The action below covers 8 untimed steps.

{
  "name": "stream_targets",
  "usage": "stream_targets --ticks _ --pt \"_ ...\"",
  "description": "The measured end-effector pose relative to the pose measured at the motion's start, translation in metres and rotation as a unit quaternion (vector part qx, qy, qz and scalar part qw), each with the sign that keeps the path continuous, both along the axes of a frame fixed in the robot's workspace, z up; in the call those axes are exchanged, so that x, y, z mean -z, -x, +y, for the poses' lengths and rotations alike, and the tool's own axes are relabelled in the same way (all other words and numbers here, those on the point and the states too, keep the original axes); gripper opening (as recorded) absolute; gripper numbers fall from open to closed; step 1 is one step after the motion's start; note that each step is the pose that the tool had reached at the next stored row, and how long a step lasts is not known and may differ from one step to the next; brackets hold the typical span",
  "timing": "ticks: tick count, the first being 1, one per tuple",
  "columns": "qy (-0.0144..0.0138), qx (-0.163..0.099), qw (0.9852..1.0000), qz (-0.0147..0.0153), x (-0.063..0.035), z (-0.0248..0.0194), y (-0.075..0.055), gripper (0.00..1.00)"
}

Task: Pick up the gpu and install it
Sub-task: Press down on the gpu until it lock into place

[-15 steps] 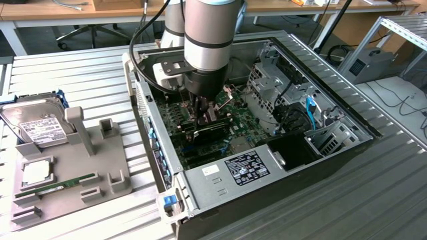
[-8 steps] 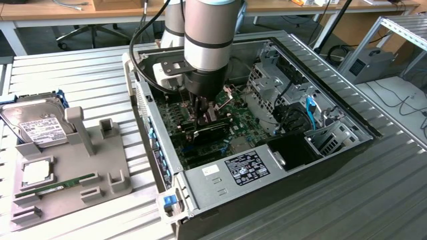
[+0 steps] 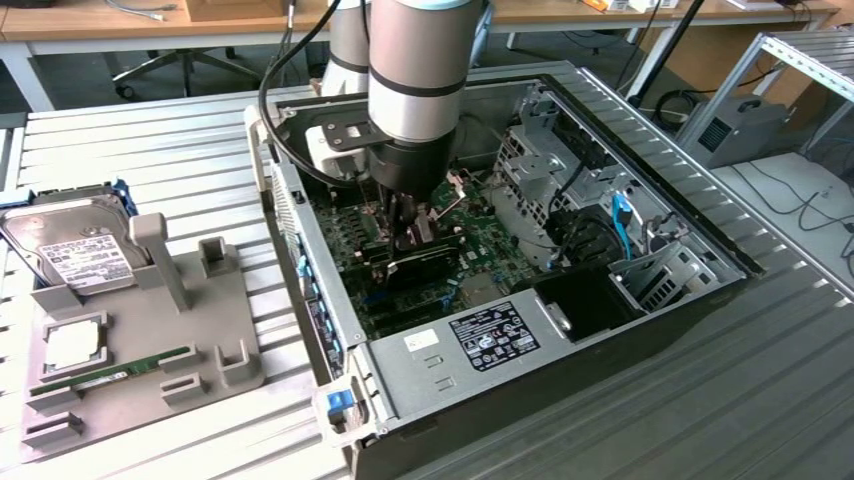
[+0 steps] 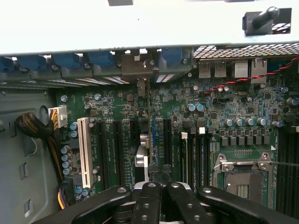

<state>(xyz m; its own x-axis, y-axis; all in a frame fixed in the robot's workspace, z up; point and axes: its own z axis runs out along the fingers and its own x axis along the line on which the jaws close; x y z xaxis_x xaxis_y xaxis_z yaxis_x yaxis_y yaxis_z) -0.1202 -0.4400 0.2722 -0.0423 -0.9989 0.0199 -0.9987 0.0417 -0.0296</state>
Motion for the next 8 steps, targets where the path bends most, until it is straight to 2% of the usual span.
stream_targets --ticks 4,8 --pt "-0.0003 0.0 1.0 -0.0001 -0.003 0.0 0.0 0.11" --pt "0.0 0.0 1.0 0.0 -0.0144 0.0 0.0 0.11"
